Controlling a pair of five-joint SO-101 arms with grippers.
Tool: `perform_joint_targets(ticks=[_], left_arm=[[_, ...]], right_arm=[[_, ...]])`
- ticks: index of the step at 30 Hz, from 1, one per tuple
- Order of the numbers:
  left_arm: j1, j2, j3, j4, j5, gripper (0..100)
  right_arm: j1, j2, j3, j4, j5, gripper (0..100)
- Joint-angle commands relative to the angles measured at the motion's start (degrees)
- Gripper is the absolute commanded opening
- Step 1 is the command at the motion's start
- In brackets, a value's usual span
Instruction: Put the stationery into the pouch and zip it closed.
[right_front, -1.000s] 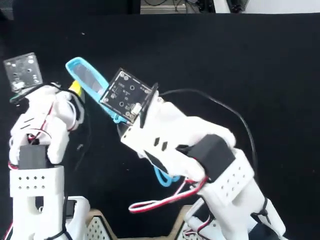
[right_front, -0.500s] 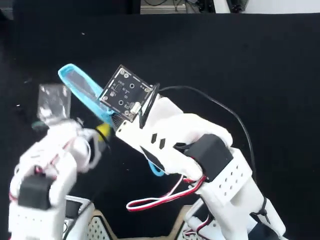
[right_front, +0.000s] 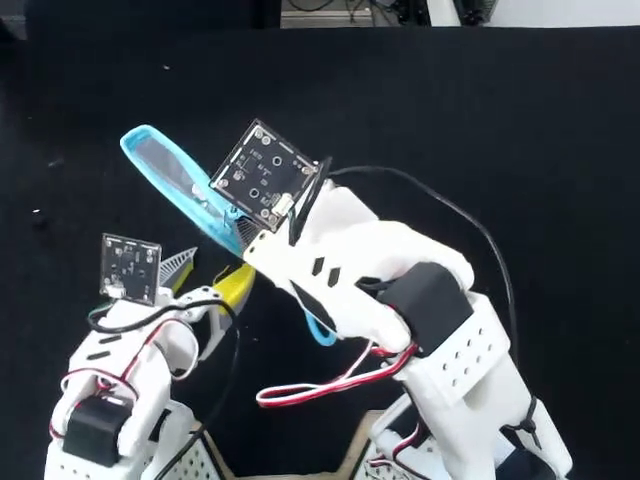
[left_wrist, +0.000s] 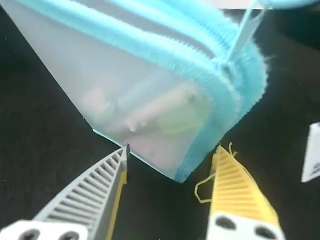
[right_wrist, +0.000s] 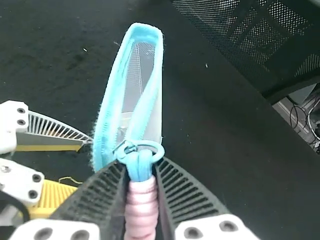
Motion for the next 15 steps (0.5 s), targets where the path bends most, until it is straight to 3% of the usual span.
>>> perform_joint_targets(ticks=[1,6,15], left_arm=[[-3.12,0.88,-1.54,-0.88,-0.7,27],[-10.51,-0.09,-5.05,2.99,-0.97,27],[-15.6,0.09,-7.78,4.48,-6.24,27]], right_arm=[[1.32,-1.54,-0.48,0.0,0.53,1.0],[1.32,-1.54,-0.48,-0.18,0.53,1.0],[1.05,-1.54,3.74,-5.19,0.18,1.0]])
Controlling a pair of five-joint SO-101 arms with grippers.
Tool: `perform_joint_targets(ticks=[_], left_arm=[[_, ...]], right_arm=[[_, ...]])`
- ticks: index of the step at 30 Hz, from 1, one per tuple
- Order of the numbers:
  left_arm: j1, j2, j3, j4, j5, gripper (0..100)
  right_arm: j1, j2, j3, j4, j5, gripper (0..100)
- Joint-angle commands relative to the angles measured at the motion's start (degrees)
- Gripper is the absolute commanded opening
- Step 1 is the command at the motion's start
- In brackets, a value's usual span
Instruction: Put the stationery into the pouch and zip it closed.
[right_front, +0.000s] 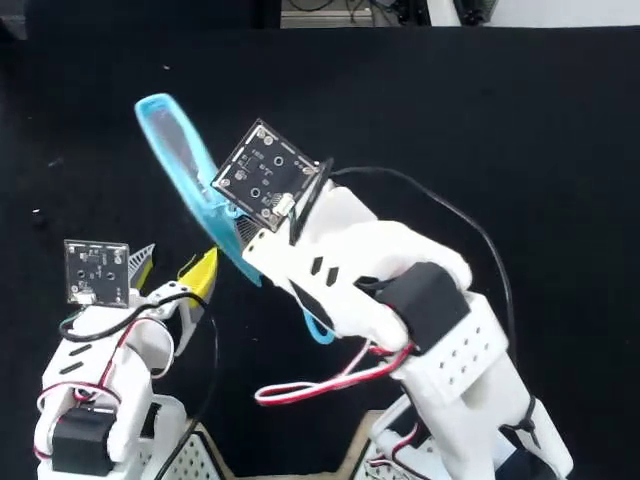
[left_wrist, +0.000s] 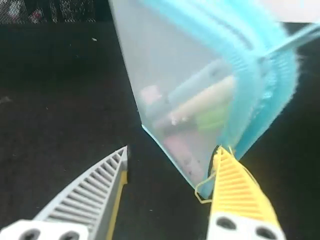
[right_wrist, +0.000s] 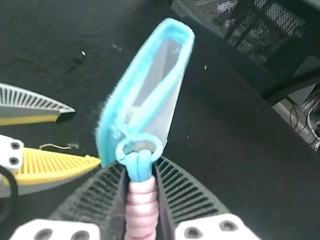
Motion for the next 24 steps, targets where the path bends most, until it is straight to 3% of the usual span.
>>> perform_joint_targets(ticks=[1,10,16,19,24], left_arm=[[-5.23,0.09,-3.21,0.09,-1.05,27],[-7.69,-0.26,-4.09,0.79,-0.7,27],[10.24,0.09,-15.43,12.31,2.2,27],[16.31,0.26,-13.93,9.67,5.1,27],[13.32,0.26,-5.32,-2.55,5.63,27]], right_arm=[[0.97,-1.27,2.07,-3.52,0.26,1.0],[1.05,-1.27,2.95,-7.74,0.26,1.0],[1.14,-1.27,2.86,-7.38,0.26,1.0],[1.14,-1.27,2.86,-7.3,0.26,1.0],[1.14,-1.36,2.77,-6.15,0.26,1.0]])
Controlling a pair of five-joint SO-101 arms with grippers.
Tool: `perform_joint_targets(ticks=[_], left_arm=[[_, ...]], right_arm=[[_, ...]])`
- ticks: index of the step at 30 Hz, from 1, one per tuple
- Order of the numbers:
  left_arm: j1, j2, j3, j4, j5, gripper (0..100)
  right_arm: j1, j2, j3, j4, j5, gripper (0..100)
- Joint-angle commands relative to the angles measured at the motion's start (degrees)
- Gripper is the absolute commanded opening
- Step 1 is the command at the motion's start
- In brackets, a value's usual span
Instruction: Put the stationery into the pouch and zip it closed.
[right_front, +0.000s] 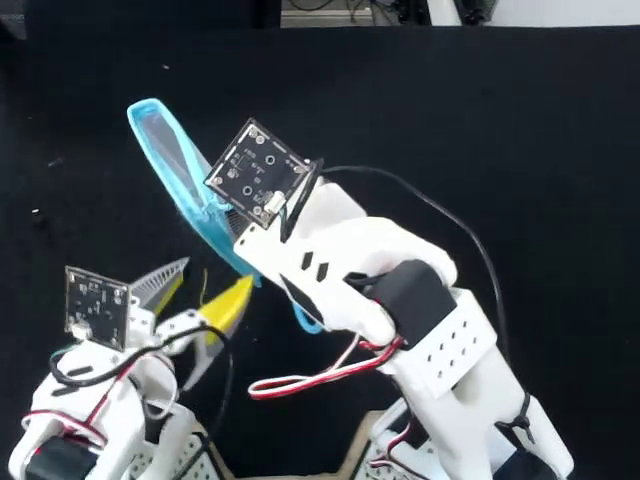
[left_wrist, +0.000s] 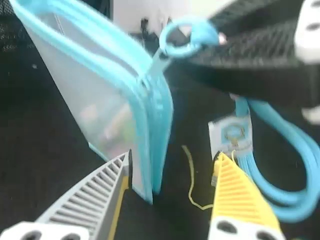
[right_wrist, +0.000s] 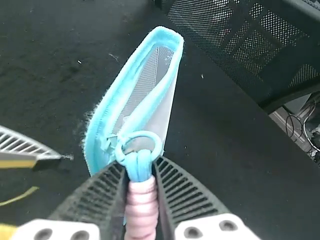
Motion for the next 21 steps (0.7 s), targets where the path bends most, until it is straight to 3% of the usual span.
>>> perform_joint_targets(ticks=[1,7,21], left_arm=[[-2.07,0.44,6.73,-11.16,0.97,27],[-3.12,0.44,13.93,-20.84,0.62,27],[-6.64,0.44,17.71,-26.29,0.53,27]], right_arm=[[1.05,-1.63,-0.84,0.53,0.26,1.0],[0.97,-5.93,1.27,0.62,0.35,1.0],[0.97,-10.24,6.81,0.09,0.62,1.0]])
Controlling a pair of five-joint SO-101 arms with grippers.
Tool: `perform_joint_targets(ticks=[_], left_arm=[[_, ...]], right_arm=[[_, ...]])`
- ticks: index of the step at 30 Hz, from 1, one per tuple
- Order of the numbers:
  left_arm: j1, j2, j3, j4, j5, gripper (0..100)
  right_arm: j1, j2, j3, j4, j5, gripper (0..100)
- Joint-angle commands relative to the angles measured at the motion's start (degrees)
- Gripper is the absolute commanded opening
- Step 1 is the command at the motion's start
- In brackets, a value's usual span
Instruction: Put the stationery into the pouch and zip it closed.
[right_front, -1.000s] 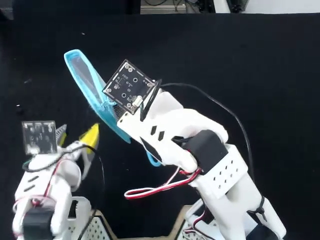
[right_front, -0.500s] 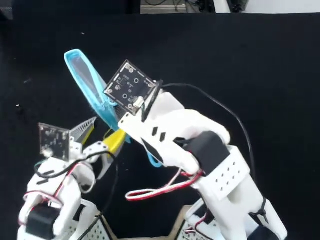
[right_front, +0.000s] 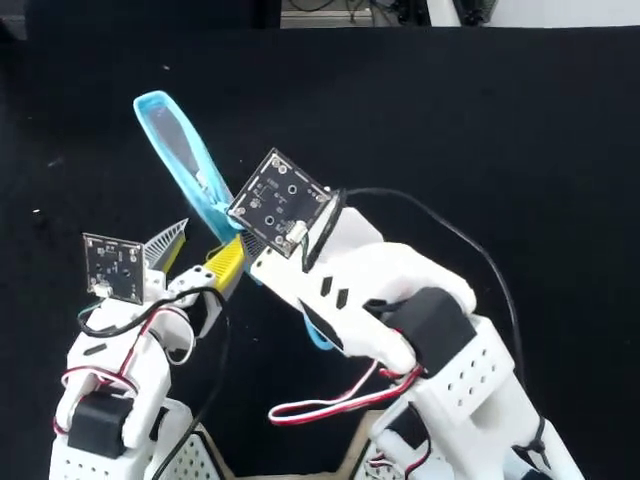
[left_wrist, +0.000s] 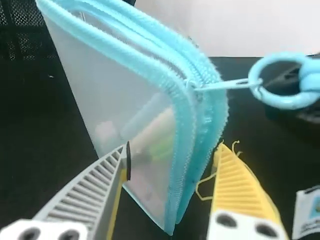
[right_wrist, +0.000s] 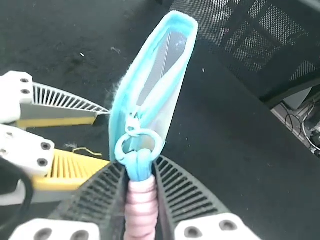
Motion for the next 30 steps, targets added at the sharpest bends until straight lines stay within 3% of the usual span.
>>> perform_joint_targets(ticks=[1,8,13,24,30], left_arm=[[-0.75,0.26,-0.13,-2.37,0.18,27],[-0.66,-0.18,-6.02,7.74,-1.58,25],[-0.22,-0.18,-8.57,9.67,-7.03,3],[-0.22,0.0,-11.12,8.97,-13.27,4],[-0.13,-0.18,-6.9,9.05,-12.84,20]], right_arm=[[0.97,-2.07,-0.75,-0.44,0.53,1.0],[1.14,-2.07,-0.57,-0.44,0.44,1.1],[0.97,-2.07,-0.57,-0.44,0.35,1.1],[0.88,-2.07,0.04,-1.67,0.18,1.1],[0.88,-2.07,1.63,-1.93,0.18,1.1]])
